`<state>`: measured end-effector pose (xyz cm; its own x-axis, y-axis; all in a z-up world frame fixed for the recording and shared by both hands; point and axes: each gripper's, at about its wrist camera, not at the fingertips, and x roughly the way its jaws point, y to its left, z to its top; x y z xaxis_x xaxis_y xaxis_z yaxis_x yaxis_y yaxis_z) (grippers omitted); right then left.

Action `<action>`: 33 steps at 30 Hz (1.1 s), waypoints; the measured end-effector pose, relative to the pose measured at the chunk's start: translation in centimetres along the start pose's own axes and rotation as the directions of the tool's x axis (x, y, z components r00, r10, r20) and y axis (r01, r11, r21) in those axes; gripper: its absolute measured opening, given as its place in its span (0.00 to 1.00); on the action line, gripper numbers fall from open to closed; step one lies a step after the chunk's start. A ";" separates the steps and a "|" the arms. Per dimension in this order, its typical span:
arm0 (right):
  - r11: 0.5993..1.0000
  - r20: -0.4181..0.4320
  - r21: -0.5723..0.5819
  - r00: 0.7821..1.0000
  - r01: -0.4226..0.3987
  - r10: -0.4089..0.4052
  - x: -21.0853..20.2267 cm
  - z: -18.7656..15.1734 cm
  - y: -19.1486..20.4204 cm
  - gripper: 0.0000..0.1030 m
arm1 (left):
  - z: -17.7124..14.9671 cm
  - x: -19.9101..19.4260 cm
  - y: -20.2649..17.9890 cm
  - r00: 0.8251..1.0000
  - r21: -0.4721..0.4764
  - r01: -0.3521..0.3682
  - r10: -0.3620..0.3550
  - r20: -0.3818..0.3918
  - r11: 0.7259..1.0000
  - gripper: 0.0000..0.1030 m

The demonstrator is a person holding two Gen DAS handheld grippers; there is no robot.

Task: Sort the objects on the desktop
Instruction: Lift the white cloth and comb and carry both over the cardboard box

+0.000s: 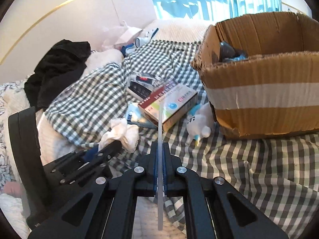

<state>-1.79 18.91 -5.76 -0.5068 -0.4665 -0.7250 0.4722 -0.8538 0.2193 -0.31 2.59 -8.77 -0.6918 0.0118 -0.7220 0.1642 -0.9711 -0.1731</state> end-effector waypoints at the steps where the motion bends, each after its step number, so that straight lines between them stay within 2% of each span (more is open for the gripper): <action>1: 1.000 0.002 0.002 1.000 -0.007 0.007 -0.2 0.0 0.0 0.03 | 0.1 -0.2 -0.1 1.000 0.004 0.003 -0.003 0.006 1.000 0.14; 12: 0.996 0.044 0.065 0.997 -0.062 0.059 -2.4 0.2 -1.2 0.03 | 1.0 -1.8 -1.1 0.998 0.025 0.050 -0.051 0.043 0.998 0.14; 17: 0.994 0.096 0.083 0.993 -0.070 0.062 -5.0 0.7 -1.8 0.03 | 1.2 -3.3 -2.1 0.994 0.024 0.089 -0.090 0.056 0.996 0.14; 20: 0.993 0.128 0.094 0.990 -0.067 0.055 -6.7 0.9 -2.2 0.03 | 1.6 -4.5 -3.0 0.993 0.058 0.086 -0.091 0.080 0.995 0.14; 27: 0.992 0.226 0.110 0.974 -0.055 0.029 -10.9 2.7 -3.7 0.03 | 3.8 -7.6 -5.9 0.978 0.096 0.140 -0.153 0.139 0.985 0.14; 33: 0.990 0.325 0.139 0.945 -0.022 -0.025 -14.6 5.5 -6.6 0.03 | 6.7 -9.3 -10.0 0.956 0.145 0.195 -0.221 0.192 0.970 0.14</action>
<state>-1.44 30.06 7.00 -0.7255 -0.4950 -0.4782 0.3783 -0.8672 0.3237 -0.25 10.61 4.20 -0.8328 0.1801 -0.5235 -0.0778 -0.9743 -0.2114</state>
